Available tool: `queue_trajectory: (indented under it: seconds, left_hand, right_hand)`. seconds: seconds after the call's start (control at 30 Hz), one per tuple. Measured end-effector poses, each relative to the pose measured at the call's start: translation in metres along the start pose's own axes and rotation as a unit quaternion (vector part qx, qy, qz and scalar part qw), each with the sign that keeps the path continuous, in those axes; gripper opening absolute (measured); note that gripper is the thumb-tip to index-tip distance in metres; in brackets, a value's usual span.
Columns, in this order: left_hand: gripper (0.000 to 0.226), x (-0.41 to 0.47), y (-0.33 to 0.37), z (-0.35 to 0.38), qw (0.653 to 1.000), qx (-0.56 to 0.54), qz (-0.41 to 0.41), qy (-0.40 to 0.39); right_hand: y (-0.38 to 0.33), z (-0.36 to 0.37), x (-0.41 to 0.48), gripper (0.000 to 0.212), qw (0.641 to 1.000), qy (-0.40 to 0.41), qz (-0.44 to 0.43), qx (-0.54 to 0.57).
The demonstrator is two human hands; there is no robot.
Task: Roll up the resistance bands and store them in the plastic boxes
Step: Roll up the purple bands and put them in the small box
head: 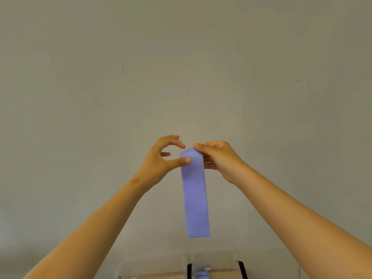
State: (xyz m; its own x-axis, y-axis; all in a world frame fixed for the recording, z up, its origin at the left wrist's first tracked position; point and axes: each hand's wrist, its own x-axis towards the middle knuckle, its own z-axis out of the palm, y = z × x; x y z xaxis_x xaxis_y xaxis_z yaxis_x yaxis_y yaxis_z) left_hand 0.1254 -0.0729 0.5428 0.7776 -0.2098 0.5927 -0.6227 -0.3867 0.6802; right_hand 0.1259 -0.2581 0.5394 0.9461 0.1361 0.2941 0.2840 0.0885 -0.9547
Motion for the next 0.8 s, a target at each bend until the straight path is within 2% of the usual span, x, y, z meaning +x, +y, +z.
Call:
queue_trajectory:
  seconds: [0.1, 0.2, 0.27, 0.4, 0.57, 0.63, 0.7, 0.8]
  left_hand:
    - [0.023, 0.000, -0.001, 0.004, 0.998, 0.044, 0.022, -0.029]
    - [0.006, 0.003, 0.001, 0.006, 0.999, 0.029, 0.023, -0.005]
    - [0.007, 0.006, 0.005, 0.007, 1.000, 0.002, 0.010, 0.012]
    - [0.015, 0.010, 0.013, 0.008, 0.998, -0.056, -0.010, 0.028]
    - [0.023, 0.017, 0.015, 0.008, 0.996, -0.069, -0.033, 0.045]
    - [0.022, 0.018, 0.017, 0.009, 0.996, -0.076, -0.034, 0.045]
    - [0.023, 0.018, 0.020, 0.012, 0.995, -0.087, -0.037, 0.043]
    - [0.025, 0.018, 0.024, 0.012, 0.994, -0.092, -0.045, 0.033]
  right_hand:
    - [-0.002, -0.001, -0.001, 0.022, 1.000, 0.004, 0.007, 0.019]
    - [-0.003, -0.002, -0.001, 0.036, 1.000, 0.003, 0.017, -0.008]
    - [-0.004, -0.001, -0.001, 0.042, 0.998, 0.029, 0.027, -0.042]
    - [-0.005, -0.002, 0.000, 0.041, 0.975, 0.129, 0.019, -0.182]
    - [-0.006, -0.001, -0.001, 0.051, 0.941, 0.110, 0.045, -0.316]
    - [-0.006, 0.000, -0.001, 0.043, 0.955, 0.109, 0.023, -0.274]
    - [-0.006, 0.002, -0.001, 0.041, 0.978, 0.096, -0.023, -0.184]
    - [-0.009, 0.006, -0.002, 0.032, 0.989, 0.049, -0.082, -0.116]
